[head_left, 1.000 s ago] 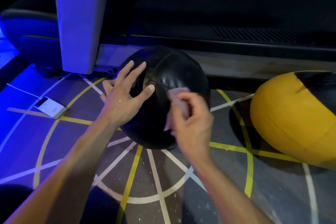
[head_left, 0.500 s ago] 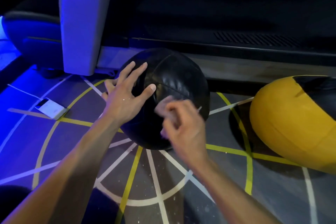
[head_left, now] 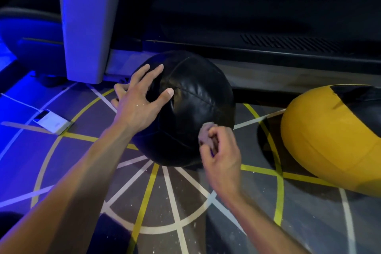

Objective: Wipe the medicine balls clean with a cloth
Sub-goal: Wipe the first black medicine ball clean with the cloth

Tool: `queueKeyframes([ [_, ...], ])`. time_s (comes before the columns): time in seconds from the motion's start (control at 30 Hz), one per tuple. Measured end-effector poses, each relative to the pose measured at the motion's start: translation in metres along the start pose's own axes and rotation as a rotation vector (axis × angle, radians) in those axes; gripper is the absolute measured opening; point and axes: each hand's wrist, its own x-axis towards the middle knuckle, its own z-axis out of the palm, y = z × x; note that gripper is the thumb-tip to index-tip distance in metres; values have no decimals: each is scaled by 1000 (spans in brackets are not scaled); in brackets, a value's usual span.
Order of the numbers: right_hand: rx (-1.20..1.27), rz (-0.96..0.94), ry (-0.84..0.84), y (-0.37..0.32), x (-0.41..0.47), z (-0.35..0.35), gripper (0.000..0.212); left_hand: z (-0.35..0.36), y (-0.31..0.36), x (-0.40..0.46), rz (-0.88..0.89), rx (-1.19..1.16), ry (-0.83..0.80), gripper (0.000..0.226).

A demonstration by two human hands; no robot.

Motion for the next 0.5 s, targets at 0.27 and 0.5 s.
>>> queueKeyframes([
  [0.27,-106,-176,-267,45,17,-38,13,0,-4,2,9,-5,-12,64],
  [0.5,263,310,57,-10,12,-1,14,0,-5,3,-6,-1,-2,67],
])
